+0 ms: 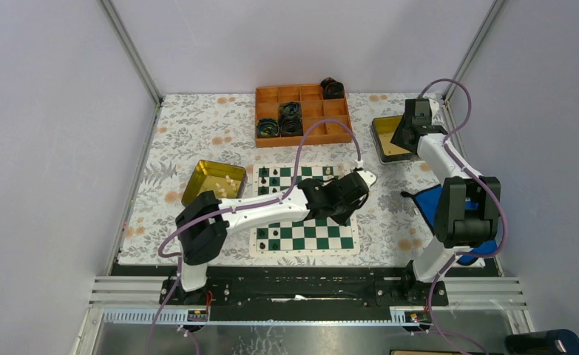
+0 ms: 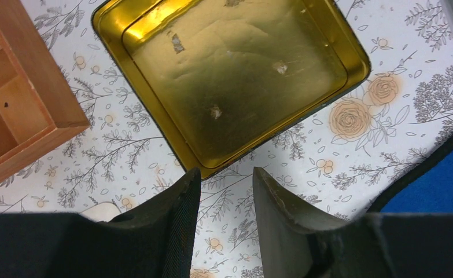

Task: Set up the chess pieces on the board
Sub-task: Place the chess piece on the chessboard.

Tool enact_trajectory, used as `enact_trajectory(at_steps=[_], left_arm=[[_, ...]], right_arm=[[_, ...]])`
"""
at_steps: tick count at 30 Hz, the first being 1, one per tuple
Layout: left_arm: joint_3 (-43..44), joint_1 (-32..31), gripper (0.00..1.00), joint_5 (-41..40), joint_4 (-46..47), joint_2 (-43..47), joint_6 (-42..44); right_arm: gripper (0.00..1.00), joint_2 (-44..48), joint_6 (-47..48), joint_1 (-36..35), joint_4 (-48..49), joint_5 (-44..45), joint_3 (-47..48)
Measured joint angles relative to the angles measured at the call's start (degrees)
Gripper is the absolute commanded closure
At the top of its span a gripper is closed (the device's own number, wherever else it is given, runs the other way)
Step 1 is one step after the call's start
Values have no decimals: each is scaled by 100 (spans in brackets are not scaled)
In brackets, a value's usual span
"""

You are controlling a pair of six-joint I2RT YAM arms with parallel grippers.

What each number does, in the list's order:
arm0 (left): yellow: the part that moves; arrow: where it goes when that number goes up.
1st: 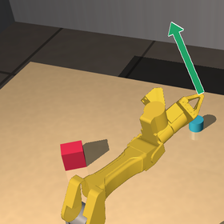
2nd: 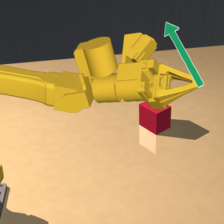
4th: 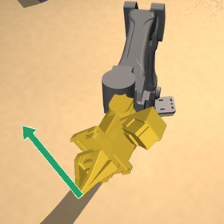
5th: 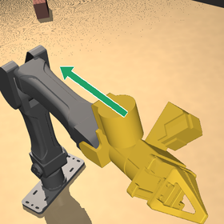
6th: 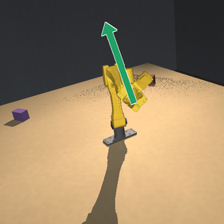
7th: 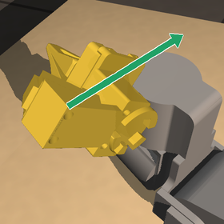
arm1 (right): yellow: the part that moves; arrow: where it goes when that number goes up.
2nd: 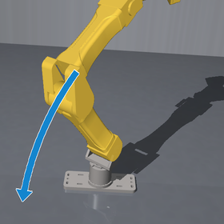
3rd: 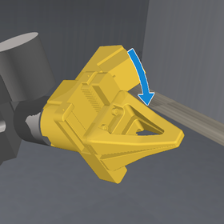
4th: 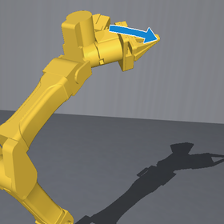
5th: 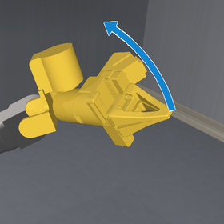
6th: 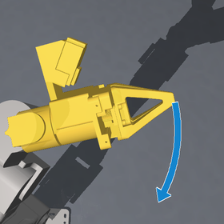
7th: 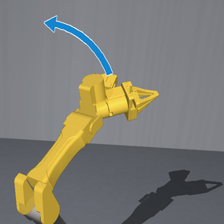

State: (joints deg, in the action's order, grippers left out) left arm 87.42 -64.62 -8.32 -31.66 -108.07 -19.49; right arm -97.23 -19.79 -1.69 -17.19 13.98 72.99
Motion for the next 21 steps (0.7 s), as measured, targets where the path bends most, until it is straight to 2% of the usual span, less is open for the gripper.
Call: enact_trajectory(at_steps=[10,21], left_arm=[[24,-59,99,15,57,-278,-2],[94,-59,99,-380,308,-678,-11]], right_arm=[[55,-24,-2,133,2,-68,55],[55,-127,-7,133,39,-175,175]])
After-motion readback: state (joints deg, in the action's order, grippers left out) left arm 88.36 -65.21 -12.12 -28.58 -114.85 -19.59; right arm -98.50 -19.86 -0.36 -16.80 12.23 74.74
